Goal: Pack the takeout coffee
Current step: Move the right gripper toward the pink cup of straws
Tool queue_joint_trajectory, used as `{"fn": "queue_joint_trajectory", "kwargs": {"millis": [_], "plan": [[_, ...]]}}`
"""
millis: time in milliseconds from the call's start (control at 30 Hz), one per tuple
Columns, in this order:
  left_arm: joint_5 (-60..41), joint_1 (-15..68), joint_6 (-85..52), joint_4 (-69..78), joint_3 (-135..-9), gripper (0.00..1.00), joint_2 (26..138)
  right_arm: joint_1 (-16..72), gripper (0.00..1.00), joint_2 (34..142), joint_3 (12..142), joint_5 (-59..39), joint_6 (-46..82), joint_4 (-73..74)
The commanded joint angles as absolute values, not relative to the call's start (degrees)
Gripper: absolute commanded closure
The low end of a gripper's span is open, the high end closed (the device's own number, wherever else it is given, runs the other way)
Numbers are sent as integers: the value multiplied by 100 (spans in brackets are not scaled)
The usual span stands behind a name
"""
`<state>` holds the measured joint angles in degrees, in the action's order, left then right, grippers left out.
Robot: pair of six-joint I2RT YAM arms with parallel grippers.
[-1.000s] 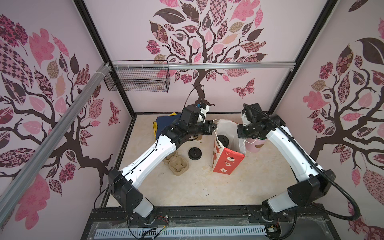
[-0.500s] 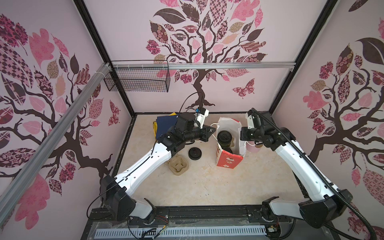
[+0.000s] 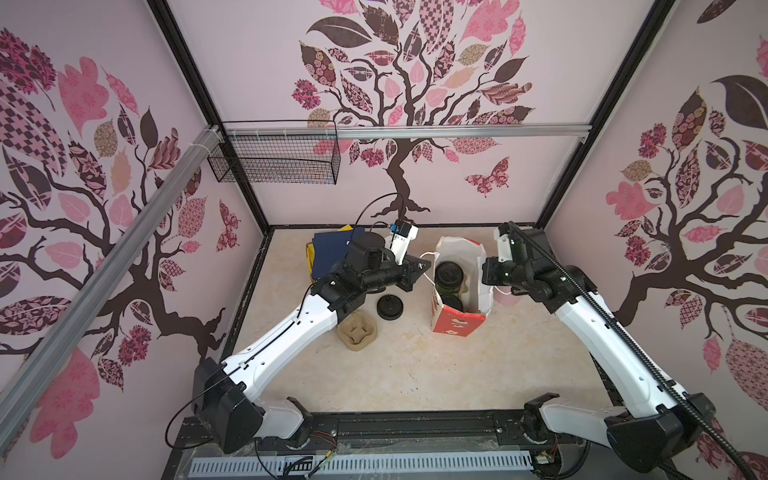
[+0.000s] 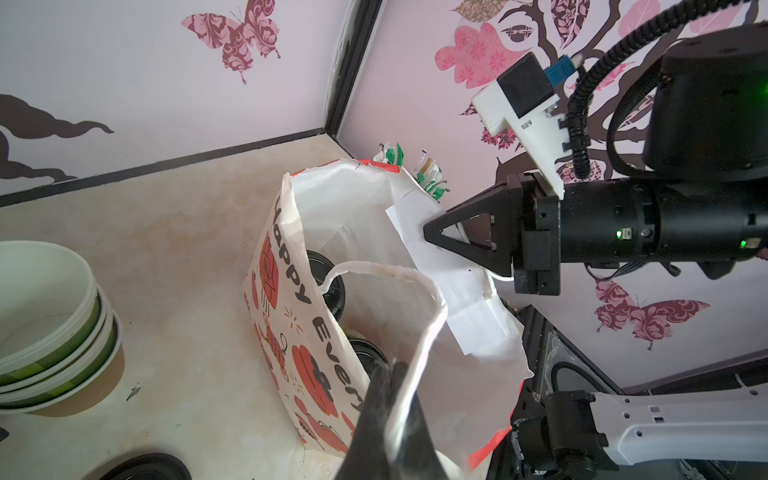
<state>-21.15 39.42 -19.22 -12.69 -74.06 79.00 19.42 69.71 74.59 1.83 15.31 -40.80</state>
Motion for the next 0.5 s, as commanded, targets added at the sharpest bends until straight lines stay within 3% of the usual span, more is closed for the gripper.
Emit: {"fn": "queue_joint_trajectory", "kwargs": {"millis": [0, 467], "plan": [[-2105, 3885, -2153, -1284, -7454, 100, 7897, 1916, 100, 7114, 7736, 191, 1635, -4332], [-2635, 3530, -3102, -1823, -8342, 100, 8452, 1916, 100, 7910, 8620, -35, 2074, -5443]]}}
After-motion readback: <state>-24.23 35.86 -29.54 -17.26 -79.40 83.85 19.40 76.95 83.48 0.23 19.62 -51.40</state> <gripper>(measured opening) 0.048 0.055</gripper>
